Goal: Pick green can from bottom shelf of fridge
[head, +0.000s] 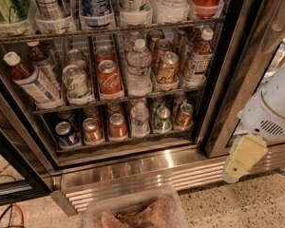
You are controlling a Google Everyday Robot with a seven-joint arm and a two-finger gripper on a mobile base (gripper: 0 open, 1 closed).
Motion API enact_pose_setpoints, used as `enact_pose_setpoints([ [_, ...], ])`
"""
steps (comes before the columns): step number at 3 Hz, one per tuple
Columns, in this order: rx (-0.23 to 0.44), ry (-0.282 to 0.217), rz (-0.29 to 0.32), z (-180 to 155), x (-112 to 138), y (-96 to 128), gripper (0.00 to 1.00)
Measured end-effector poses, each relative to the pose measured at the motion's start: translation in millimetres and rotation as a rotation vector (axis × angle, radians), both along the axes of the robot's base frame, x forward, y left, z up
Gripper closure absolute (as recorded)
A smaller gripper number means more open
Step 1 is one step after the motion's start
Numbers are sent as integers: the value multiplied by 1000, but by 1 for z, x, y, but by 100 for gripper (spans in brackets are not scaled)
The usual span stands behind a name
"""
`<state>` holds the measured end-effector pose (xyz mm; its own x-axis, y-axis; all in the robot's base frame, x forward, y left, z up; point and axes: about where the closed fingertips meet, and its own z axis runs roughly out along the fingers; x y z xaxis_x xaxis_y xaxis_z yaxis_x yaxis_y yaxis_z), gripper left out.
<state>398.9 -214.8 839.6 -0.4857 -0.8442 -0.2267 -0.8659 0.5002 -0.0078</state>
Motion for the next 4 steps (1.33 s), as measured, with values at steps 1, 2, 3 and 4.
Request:
enact_pose_setpoints([
  [1,77,17,-39,-24,-5,14,0],
  [2,193,42,-170,-63,-4,24,0],
  [3,258,35,-291,-89,8,24,0],
  [4,300,44,-370,-109,19,25,0],
])
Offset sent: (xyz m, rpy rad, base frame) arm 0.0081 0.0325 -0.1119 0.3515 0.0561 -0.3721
